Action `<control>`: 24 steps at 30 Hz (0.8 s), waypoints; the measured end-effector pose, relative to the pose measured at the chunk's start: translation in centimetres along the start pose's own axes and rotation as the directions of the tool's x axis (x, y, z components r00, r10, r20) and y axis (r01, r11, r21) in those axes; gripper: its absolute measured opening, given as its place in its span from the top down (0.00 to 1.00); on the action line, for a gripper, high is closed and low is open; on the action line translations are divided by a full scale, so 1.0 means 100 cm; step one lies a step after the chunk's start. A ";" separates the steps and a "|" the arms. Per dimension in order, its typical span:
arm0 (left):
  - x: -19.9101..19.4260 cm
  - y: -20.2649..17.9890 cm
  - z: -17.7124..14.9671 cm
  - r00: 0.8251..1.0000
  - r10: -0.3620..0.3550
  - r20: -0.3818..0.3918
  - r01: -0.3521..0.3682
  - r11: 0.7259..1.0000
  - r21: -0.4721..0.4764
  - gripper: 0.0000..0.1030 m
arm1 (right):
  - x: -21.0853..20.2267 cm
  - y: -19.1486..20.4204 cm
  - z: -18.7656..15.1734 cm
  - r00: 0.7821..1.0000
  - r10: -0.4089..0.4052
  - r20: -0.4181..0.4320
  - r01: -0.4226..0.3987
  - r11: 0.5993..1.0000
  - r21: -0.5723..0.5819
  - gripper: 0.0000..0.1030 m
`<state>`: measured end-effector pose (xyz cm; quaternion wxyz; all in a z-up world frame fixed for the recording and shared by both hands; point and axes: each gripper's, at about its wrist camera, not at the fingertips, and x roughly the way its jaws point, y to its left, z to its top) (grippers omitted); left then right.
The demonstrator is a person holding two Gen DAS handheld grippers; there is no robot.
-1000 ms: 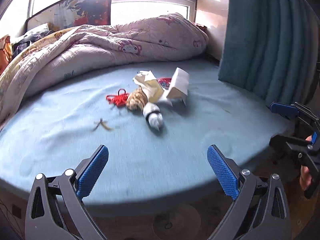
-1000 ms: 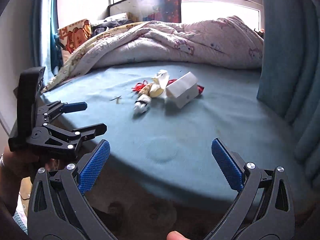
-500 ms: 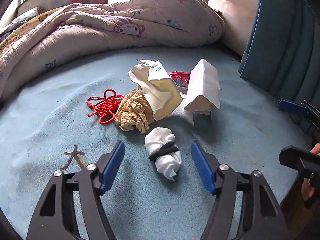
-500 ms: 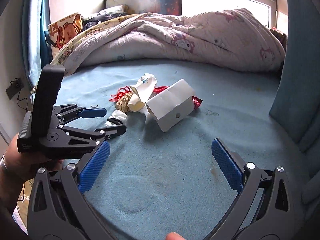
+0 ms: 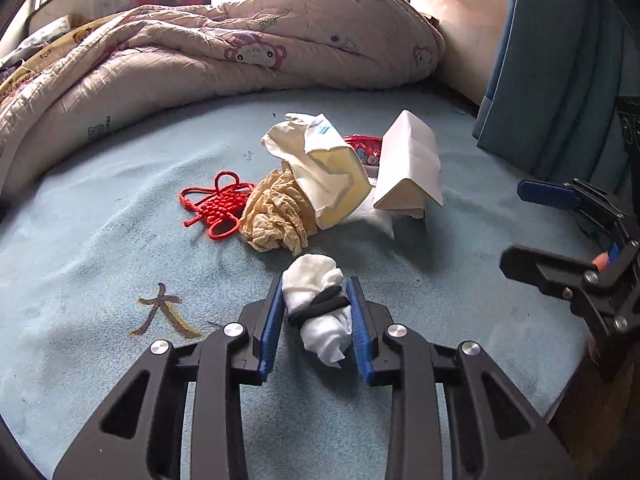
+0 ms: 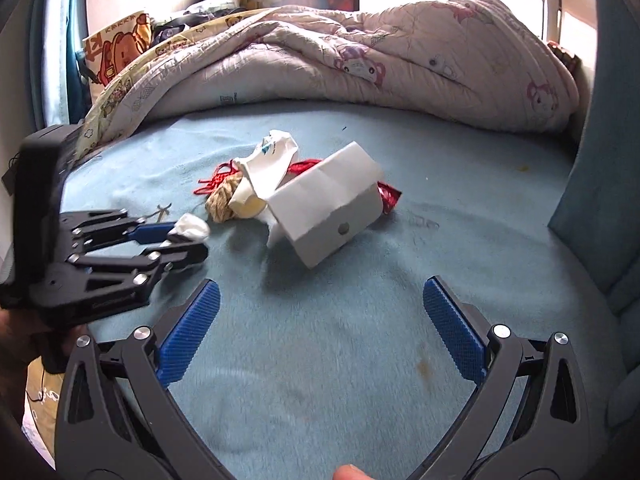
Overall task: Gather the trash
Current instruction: 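Grasp the white tissue bundle with the left tool while the right tool grasps the white paper box, then carry both items down over the wastebasket and open the left tool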
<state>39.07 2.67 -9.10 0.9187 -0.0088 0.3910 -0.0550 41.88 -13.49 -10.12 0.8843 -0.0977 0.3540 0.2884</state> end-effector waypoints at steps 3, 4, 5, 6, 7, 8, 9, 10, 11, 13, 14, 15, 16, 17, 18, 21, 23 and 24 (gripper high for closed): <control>-0.005 0.007 0.001 1.000 0.005 0.006 -0.005 1.000 -0.005 0.71 | 0.016 0.008 0.018 1.000 -0.016 -0.003 0.016 0.998 -0.057 0.05; -0.005 0.009 0.002 1.000 0.007 0.008 -0.006 1.000 -0.006 0.71 | 0.023 0.008 0.024 0.999 -0.040 0.017 0.042 0.994 -0.097 0.05; -0.006 0.011 0.002 1.000 0.007 0.010 -0.007 1.000 -0.009 0.71 | 0.031 0.008 0.031 0.999 -0.049 0.010 0.050 0.993 -0.108 0.05; -0.006 0.013 0.003 1.000 0.006 0.012 -0.006 1.000 -0.011 0.71 | 0.037 0.007 0.035 0.999 -0.052 0.004 0.053 0.992 -0.112 0.05; -0.006 0.015 0.004 1.000 0.005 0.014 -0.005 1.000 -0.013 0.71 | 0.044 0.006 0.039 0.998 -0.055 0.002 0.055 0.991 -0.122 0.05; -0.006 0.016 0.005 1.000 0.003 0.016 -0.003 1.000 -0.015 0.71 | 0.053 0.006 0.044 0.998 -0.061 -0.009 0.059 0.990 -0.130 0.05; -0.005 0.017 0.005 1.000 0.000 0.018 0.000 1.000 -0.017 0.71 | 0.059 0.005 0.046 0.997 -0.069 -0.016 0.066 0.988 -0.137 0.05; -0.004 0.018 0.006 1.000 -0.002 0.018 0.003 1.000 -0.019 0.71 | 0.066 0.005 0.049 0.997 -0.079 -0.024 0.075 0.987 -0.142 0.05; -0.003 0.018 0.006 1.000 -0.006 0.019 0.006 1.000 -0.019 0.71 | 0.072 0.004 0.051 0.996 -0.086 -0.027 0.082 0.987 -0.142 0.05; 0.000 0.019 0.006 1.000 -0.011 0.018 0.012 1.000 -0.021 0.71 | 0.079 0.000 0.052 0.996 -0.086 -0.027 0.082 0.988 -0.132 0.11; 0.001 0.019 0.006 1.000 -0.015 0.017 0.015 1.000 -0.022 0.71 | 0.080 -0.001 0.052 0.997 -0.079 -0.013 0.077 0.988 -0.132 0.21; 0.002 0.019 0.005 1.000 -0.019 0.015 0.019 1.000 -0.023 0.71 | 0.081 -0.002 0.051 0.998 -0.057 -0.025 0.053 0.990 -0.131 0.21; 0.003 0.019 0.005 1.000 -0.022 0.014 0.022 0.999 -0.025 0.71 | 0.080 -0.002 0.050 0.998 -0.052 -0.030 0.048 0.990 -0.129 0.21; 0.003 0.020 0.004 1.000 -0.024 0.014 0.024 0.999 -0.027 0.71 | 0.078 -0.001 0.048 0.998 -0.051 -0.028 0.047 0.990 -0.130 0.21; 0.003 0.020 0.003 1.000 -0.026 0.015 0.026 0.999 -0.028 0.71 | 0.074 0.000 0.046 0.998 -0.053 -0.017 0.050 0.990 -0.134 0.21; -0.001 0.019 0.001 0.999 -0.027 0.017 0.028 0.999 -0.030 0.71 | 0.060 0.001 0.042 0.998 -0.068 -0.002 0.067 0.989 -0.133 0.21; -0.006 0.017 -0.002 0.999 -0.026 0.020 0.027 0.999 -0.029 0.71 | 0.048 -0.002 0.040 0.997 -0.078 0.010 0.078 0.989 -0.123 0.21; -0.010 0.016 -0.003 0.999 -0.026 0.023 0.027 0.999 -0.027 0.71 | 0.040 -0.004 0.039 0.997 -0.078 0.014 0.079 0.990 -0.116 0.21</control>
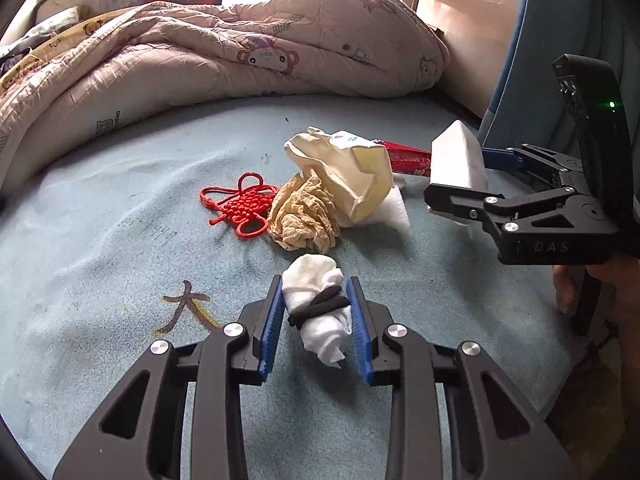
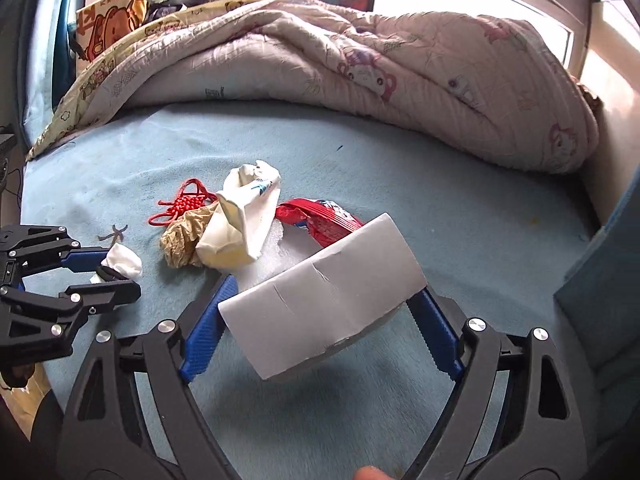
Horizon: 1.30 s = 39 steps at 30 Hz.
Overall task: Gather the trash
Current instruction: 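Carry both items down over the wastebasket and open the left tool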
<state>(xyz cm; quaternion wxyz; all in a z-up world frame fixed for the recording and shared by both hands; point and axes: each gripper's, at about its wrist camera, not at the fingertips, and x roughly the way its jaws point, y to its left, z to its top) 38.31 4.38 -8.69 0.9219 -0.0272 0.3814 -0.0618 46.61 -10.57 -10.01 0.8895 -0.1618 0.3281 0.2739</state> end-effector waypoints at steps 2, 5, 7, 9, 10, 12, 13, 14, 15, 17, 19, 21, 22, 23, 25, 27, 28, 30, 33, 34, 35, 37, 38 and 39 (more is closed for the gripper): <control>-0.009 -0.004 -0.003 1.000 0.001 0.006 -0.001 1.000 0.005 0.71 | -0.014 -0.003 -0.003 1.000 -0.001 0.007 0.001 1.000 0.014 0.21; -0.026 -0.013 -0.011 1.000 -0.002 0.016 0.001 1.000 0.015 0.71 | -0.039 -0.001 -0.010 1.000 0.003 0.013 -0.003 1.000 0.024 0.21; -0.040 -0.019 -0.018 1.000 -0.004 0.024 0.004 1.000 0.021 0.71 | -0.060 0.006 -0.018 1.000 0.008 0.024 -0.009 1.000 0.023 0.21; -0.055 -0.027 -0.028 1.000 -0.010 0.029 0.009 1.000 0.028 0.71 | -0.085 0.017 -0.029 0.999 0.029 0.039 -0.030 0.999 0.027 0.21; -0.062 -0.031 -0.034 1.000 -0.009 0.030 0.008 0.999 0.033 0.71 | -0.096 0.024 -0.036 0.998 0.040 0.046 -0.041 0.999 0.026 0.21; -0.078 -0.039 -0.047 0.999 -0.012 0.032 0.010 0.999 0.042 0.71 | -0.118 0.041 -0.051 0.997 0.055 0.056 -0.056 0.998 0.015 0.21; -0.085 -0.044 -0.055 0.999 -0.015 0.032 0.013 0.999 0.046 0.71 | -0.128 0.049 -0.058 0.996 0.065 0.059 -0.066 0.998 0.009 0.21; -0.093 -0.047 -0.064 0.999 -0.015 0.031 0.014 0.999 0.049 0.71 | -0.137 0.057 -0.067 0.995 0.074 0.063 -0.075 0.997 0.003 0.21; -0.100 -0.050 -0.072 0.999 -0.017 0.029 0.015 0.998 0.054 0.71 | -0.148 0.066 -0.077 0.994 0.086 0.065 -0.086 0.996 -0.002 0.21; -0.115 -0.056 -0.094 1.000 -0.015 0.026 0.013 0.998 0.064 0.71 | -0.166 0.085 -0.100 0.991 0.113 0.071 -0.113 0.994 -0.007 0.21; -0.129 -0.059 -0.117 1.000 -0.017 0.025 0.015 0.997 0.071 0.71 | -0.179 0.098 -0.122 0.989 0.134 0.069 -0.134 0.991 -0.002 0.21; -0.139 -0.061 -0.140 1.000 -0.019 0.018 0.017 0.997 0.075 0.71 | -0.189 0.112 -0.148 0.985 0.159 0.061 -0.160 0.987 0.008 0.21; -0.143 -0.062 -0.154 1.000 -0.023 0.011 0.023 0.997 0.074 0.71 | -0.192 0.118 -0.161 0.984 0.166 0.057 -0.167 0.986 0.009 0.21; -0.145 -0.063 -0.167 0.999 -0.032 0.001 0.032 0.997 0.070 0.71 | -0.194 0.126 -0.176 0.984 0.171 0.051 -0.172 0.985 0.008 0.21; -0.143 -0.065 -0.192 0.999 -0.041 -0.026 0.043 0.997 0.069 0.71 | -0.194 0.135 -0.200 0.983 0.178 0.037 -0.179 0.984 0.013 0.21; -0.134 -0.068 -0.217 0.997 -0.060 -0.054 0.063 0.996 0.070 0.70 | -0.188 0.142 -0.225 0.983 0.185 0.016 -0.185 0.982 0.027 0.21; -0.128 -0.069 -0.227 0.995 -0.074 -0.068 0.078 0.995 0.067 0.70 | -0.182 0.144 -0.237 0.982 0.189 0.001 -0.189 0.981 0.039 0.21; -0.114 -0.073 -0.251 0.991 -0.088 -0.098 0.094 0.994 0.063 0.70 | -0.168 0.144 -0.260 0.980 0.195 -0.036 -0.192 0.979 0.071 0.21; -0.088 -0.079 -0.278 0.985 -0.097 -0.143 0.108 0.992 0.069 0.70 | -0.147 0.144 -0.287 0.975 0.204 -0.085 -0.195 0.975 0.102 0.21; -0.078 -0.079 -0.286 0.982 -0.106 -0.158 0.117 0.991 0.063 0.70 | -0.141 0.142 -0.293 0.974 0.206 -0.098 -0.196 0.975 0.108 0.21; -0.069 -0.080 -0.294 0.978 -0.114 -0.173 0.126 0.990 0.059 0.70 | -0.136 0.142 -0.298 0.973 0.207 -0.105 -0.196 0.974 0.110 0.21; -0.051 -0.080 -0.306 0.972 -0.137 -0.189 0.150 0.987 0.057 0.70 | -0.115 0.139 -0.311 0.973 0.197 -0.122 -0.185 0.977 0.107 0.21; -0.041 -0.081 -0.311 0.970 -0.145 -0.196 0.159 0.985 0.060 0.70 | -0.105 0.137 -0.316 0.972 0.195 -0.131 -0.182 0.978 0.105 0.21; -0.030 -0.081 -0.315 0.968 -0.149 -0.203 0.165 0.984 0.064 0.70 | -0.095 0.137 -0.321 0.971 0.194 -0.142 -0.180 0.978 0.104 0.21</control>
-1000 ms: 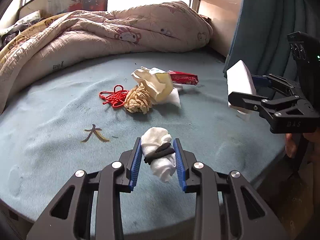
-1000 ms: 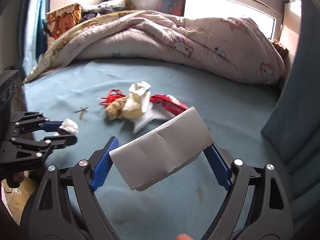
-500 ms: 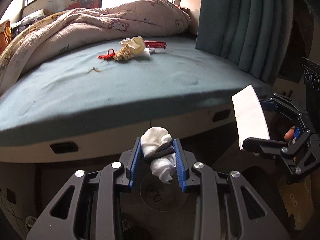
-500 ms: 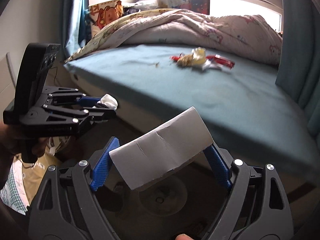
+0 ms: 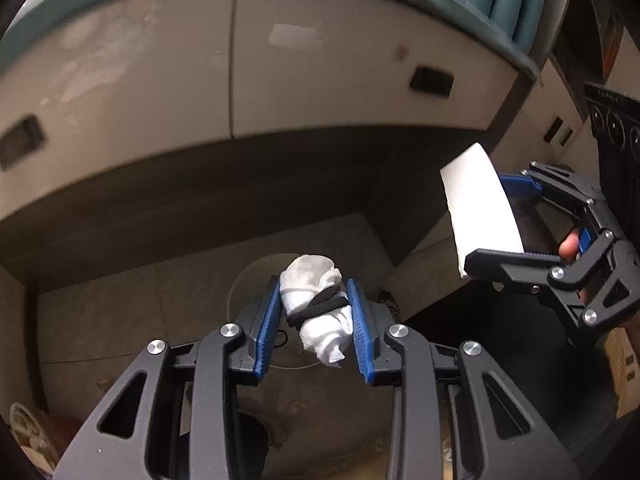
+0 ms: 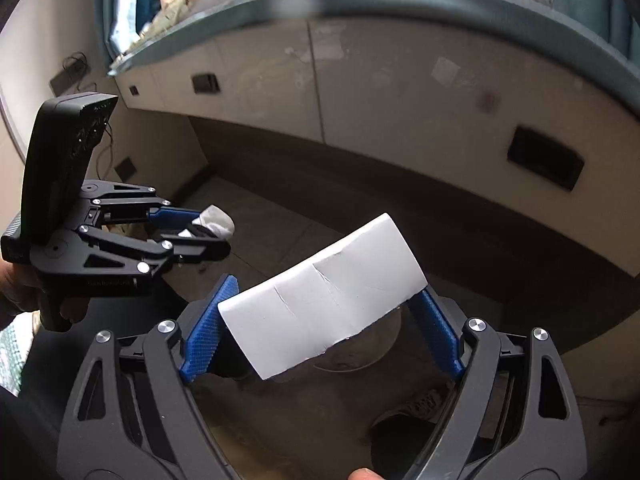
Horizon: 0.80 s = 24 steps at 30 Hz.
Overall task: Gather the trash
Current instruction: 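Carry both items down over the wastebasket and open the left tool, then open the right tool to drop the white paper box into the wastebasket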
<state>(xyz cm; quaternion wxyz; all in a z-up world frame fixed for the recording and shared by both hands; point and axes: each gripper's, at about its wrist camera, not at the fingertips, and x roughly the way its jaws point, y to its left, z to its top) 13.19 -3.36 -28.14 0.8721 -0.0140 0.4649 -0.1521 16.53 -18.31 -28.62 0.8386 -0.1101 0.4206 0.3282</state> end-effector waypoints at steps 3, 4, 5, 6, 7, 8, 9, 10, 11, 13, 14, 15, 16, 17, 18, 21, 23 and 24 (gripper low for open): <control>0.033 0.007 -0.003 0.999 -0.033 -0.034 0.033 0.999 -0.005 0.70 | 0.028 -0.011 -0.006 0.999 -0.011 -0.034 0.011 1.000 0.006 0.21; 0.045 0.010 -0.004 0.998 -0.040 -0.045 0.039 0.999 -0.006 0.70 | 0.036 -0.015 -0.008 0.999 -0.008 -0.048 0.008 1.000 0.011 0.21; 0.055 0.012 -0.005 0.997 -0.049 -0.060 0.048 0.999 -0.010 0.70 | 0.047 -0.019 -0.010 0.998 -0.002 -0.067 0.004 1.000 0.021 0.21; 0.064 0.014 -0.005 0.996 -0.052 -0.075 0.051 0.999 -0.011 0.70 | 0.055 -0.022 -0.010 0.997 0.003 -0.080 0.000 1.000 0.028 0.21; 0.072 0.016 -0.004 0.995 -0.049 -0.087 0.049 0.999 -0.008 0.69 | 0.062 -0.025 -0.011 0.996 0.009 -0.092 -0.006 0.999 0.031 0.21; 0.080 0.017 -0.003 0.994 -0.048 -0.097 0.048 0.999 -0.003 0.69 | 0.069 -0.027 -0.010 0.995 0.011 -0.102 -0.008 1.000 0.029 0.21; 0.087 0.019 -0.003 0.993 -0.051 -0.104 0.052 0.999 0.002 0.69 | 0.076 -0.029 -0.009 0.994 0.011 -0.108 -0.008 1.000 0.026 0.21; 0.093 0.021 -0.002 0.992 -0.055 -0.110 0.056 0.998 0.003 0.68 | 0.081 -0.031 -0.008 0.993 0.013 -0.114 -0.010 1.000 0.026 0.21; 0.099 0.024 -0.002 0.991 -0.056 -0.118 0.057 0.998 0.002 0.67 | 0.087 -0.033 -0.007 0.992 0.018 -0.121 -0.015 0.999 0.028 0.21; 0.110 0.029 -0.001 0.990 -0.060 -0.129 0.060 0.998 -0.003 0.66 | 0.098 -0.038 -0.003 0.991 0.028 -0.132 -0.023 0.999 0.041 0.21; 0.115 0.031 0.000 0.988 -0.066 -0.137 0.066 0.998 -0.009 0.64 | 0.105 -0.041 -0.002 0.990 0.036 -0.139 -0.029 0.998 0.050 0.21; 0.119 0.034 0.000 0.988 -0.066 -0.141 0.065 0.998 -0.012 0.59 | 0.109 -0.043 -0.001 0.989 0.039 -0.143 -0.031 0.998 0.055 0.21; 0.123 0.036 0.001 0.988 -0.062 -0.144 0.062 0.998 -0.010 0.51 | 0.113 -0.044 -0.001 0.988 0.041 -0.147 -0.033 0.998 0.058 0.21; 0.126 0.034 0.003 0.988 -0.051 -0.148 0.051 0.999 -0.003 0.37 | 0.117 -0.046 0.000 0.987 0.045 -0.153 -0.036 0.997 0.061 0.21; 0.126 0.036 0.004 0.989 -0.032 -0.145 0.033 0.999 0.007 0.30 | 0.121 -0.047 0.000 0.986 0.048 -0.158 -0.039 0.997 0.061 0.21; 0.118 0.044 0.006 0.993 0.024 -0.112 -0.021 0.999 0.030 0.10 | 0.129 -0.050 -0.002 0.983 0.055 -0.175 -0.048 0.998 0.044 0.21; 0.114 0.052 0.004 0.993 0.038 -0.111 -0.036 0.999 0.026 0.07 | 0.136 -0.048 -0.003 0.981 0.058 -0.187 -0.053 0.998 0.028 0.21; 0.112 0.057 0.002 0.993 0.044 -0.110 -0.042 0.999 0.018 0.07 | 0.139 -0.047 -0.003 0.980 0.059 -0.192 -0.056 0.998 0.023 0.21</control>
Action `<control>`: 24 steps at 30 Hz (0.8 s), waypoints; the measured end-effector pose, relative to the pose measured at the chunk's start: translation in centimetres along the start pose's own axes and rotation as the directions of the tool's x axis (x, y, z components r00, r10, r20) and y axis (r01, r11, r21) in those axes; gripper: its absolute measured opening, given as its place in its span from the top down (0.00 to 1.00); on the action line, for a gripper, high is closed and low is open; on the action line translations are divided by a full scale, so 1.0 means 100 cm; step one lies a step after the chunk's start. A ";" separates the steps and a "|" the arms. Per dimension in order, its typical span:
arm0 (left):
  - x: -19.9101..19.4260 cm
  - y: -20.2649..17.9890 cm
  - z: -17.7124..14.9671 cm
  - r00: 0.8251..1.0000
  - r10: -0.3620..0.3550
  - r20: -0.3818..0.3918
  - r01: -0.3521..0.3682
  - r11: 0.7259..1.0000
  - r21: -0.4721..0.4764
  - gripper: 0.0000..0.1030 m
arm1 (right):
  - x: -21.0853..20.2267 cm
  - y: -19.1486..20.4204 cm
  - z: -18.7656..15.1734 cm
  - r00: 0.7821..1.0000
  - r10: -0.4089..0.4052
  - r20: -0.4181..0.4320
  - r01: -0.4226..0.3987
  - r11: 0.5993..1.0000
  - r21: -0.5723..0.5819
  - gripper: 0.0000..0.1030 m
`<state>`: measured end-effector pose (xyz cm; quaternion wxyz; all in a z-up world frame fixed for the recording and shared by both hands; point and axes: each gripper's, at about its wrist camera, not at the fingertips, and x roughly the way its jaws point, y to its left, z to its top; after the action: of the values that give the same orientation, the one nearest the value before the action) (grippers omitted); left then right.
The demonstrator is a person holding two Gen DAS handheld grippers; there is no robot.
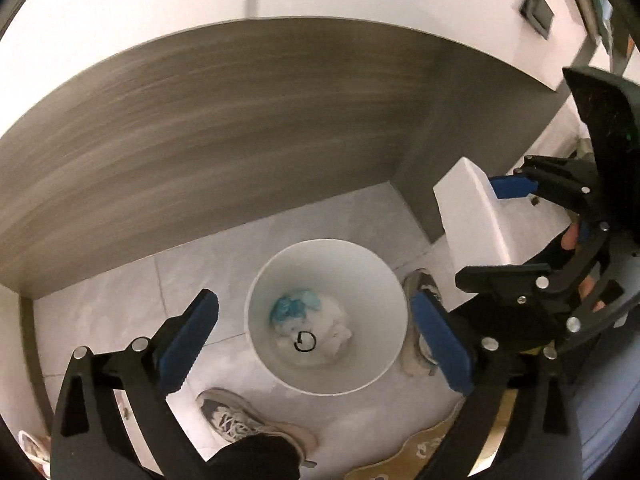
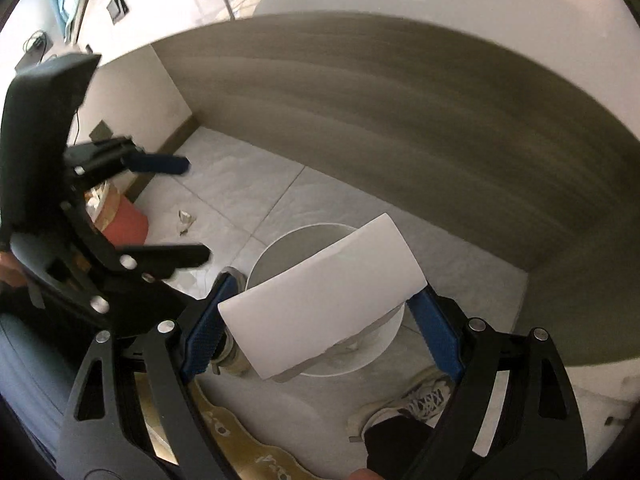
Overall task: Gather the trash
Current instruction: 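Open the right tool to drop the white paper box into the wastebasket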
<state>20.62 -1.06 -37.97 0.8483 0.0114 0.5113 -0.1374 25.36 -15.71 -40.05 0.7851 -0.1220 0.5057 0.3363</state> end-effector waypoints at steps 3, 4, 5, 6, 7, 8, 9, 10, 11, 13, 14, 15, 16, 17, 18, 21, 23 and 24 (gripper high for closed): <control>-0.006 0.014 -0.007 1.000 0.010 0.006 -0.010 0.999 -0.036 0.06 | 0.011 0.006 0.003 1.000 0.009 -0.023 -0.009 1.000 -0.011 0.21; -0.008 0.019 -0.008 1.000 0.017 0.008 -0.017 0.999 -0.050 0.06 | 0.014 0.009 0.005 0.999 0.012 -0.030 -0.013 1.000 -0.018 0.21; -0.011 0.022 -0.011 1.000 0.022 0.010 -0.021 0.998 -0.060 0.06 | 0.017 0.010 0.008 0.999 0.016 -0.035 -0.016 1.000 -0.026 0.21; -0.015 0.026 -0.014 1.000 0.026 0.014 -0.025 0.997 -0.072 0.06 | 0.019 0.014 0.008 0.999 0.020 -0.039 -0.022 0.999 -0.033 0.21; -0.014 0.030 -0.011 0.999 0.030 0.015 -0.029 0.996 -0.080 0.06 | 0.022 0.018 0.004 0.998 0.023 -0.050 -0.025 0.999 -0.040 0.17; -0.017 0.032 -0.012 0.999 0.034 0.018 -0.032 0.995 -0.091 0.06 | 0.027 0.021 0.005 0.997 0.019 -0.070 -0.023 0.999 -0.049 0.09; -0.020 0.034 -0.013 0.999 0.038 0.021 -0.036 0.994 -0.101 0.06 | 0.030 0.023 0.005 0.997 0.012 -0.077 -0.016 0.998 -0.053 0.04; -0.024 0.036 -0.014 0.999 0.043 0.025 -0.040 0.993 -0.108 0.06 | 0.031 0.024 0.005 0.996 -0.002 -0.088 -0.003 0.998 -0.057 0.05; -0.027 0.035 -0.015 0.998 0.049 0.029 -0.045 0.993 -0.114 0.06 | 0.033 0.026 0.004 0.994 -0.011 -0.106 0.005 0.998 -0.059 0.05; -0.035 0.039 -0.013 0.997 0.060 0.042 -0.054 0.991 -0.122 0.06 | 0.029 0.030 0.001 0.994 -0.026 -0.108 0.020 0.998 -0.061 0.05; -0.042 0.042 -0.015 0.997 0.060 0.050 -0.054 0.991 -0.124 0.06 | 0.022 0.031 0.000 0.995 -0.030 -0.097 0.025 0.998 -0.057 0.05; -0.048 0.041 -0.016 0.996 0.062 0.058 -0.054 0.991 -0.125 0.06 | 0.016 0.032 -0.001 0.996 -0.030 -0.086 0.026 0.998 -0.050 0.05; -0.054 0.040 -0.014 0.996 0.065 0.067 -0.057 0.991 -0.124 0.06 | 0.008 0.032 -0.002 0.997 -0.031 -0.074 0.027 0.999 -0.042 0.05; -0.060 0.038 -0.015 0.995 0.069 0.076 -0.060 0.991 -0.122 0.06 | -0.001 0.034 -0.003 0.998 -0.035 -0.061 0.033 0.999 -0.037 0.05; -0.066 0.037 -0.015 0.994 0.073 0.085 -0.062 0.991 -0.120 0.06 | -0.009 0.035 -0.004 0.998 -0.040 -0.046 0.039 0.999 -0.036 0.05; -0.085 0.030 -0.012 0.990 0.079 0.115 -0.066 0.991 -0.114 0.06 | -0.042 0.042 -0.007 0.998 -0.058 0.008 0.059 0.997 -0.040 0.05; -0.102 0.025 -0.011 0.987 0.083 0.137 -0.068 0.991 -0.112 0.06 | -0.072 0.050 -0.009 0.996 -0.069 0.059 0.071 0.996 -0.046 0.05; -0.109 0.023 -0.011 0.985 0.084 0.149 -0.068 0.992 -0.111 0.06 | -0.085 0.054 -0.010 0.994 -0.071 0.082 0.075 0.996 -0.047 0.05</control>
<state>15.42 3.73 -29.28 0.8892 -0.0246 0.4501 -0.0782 18.86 -15.63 -32.31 0.8131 -0.1466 0.4605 0.3245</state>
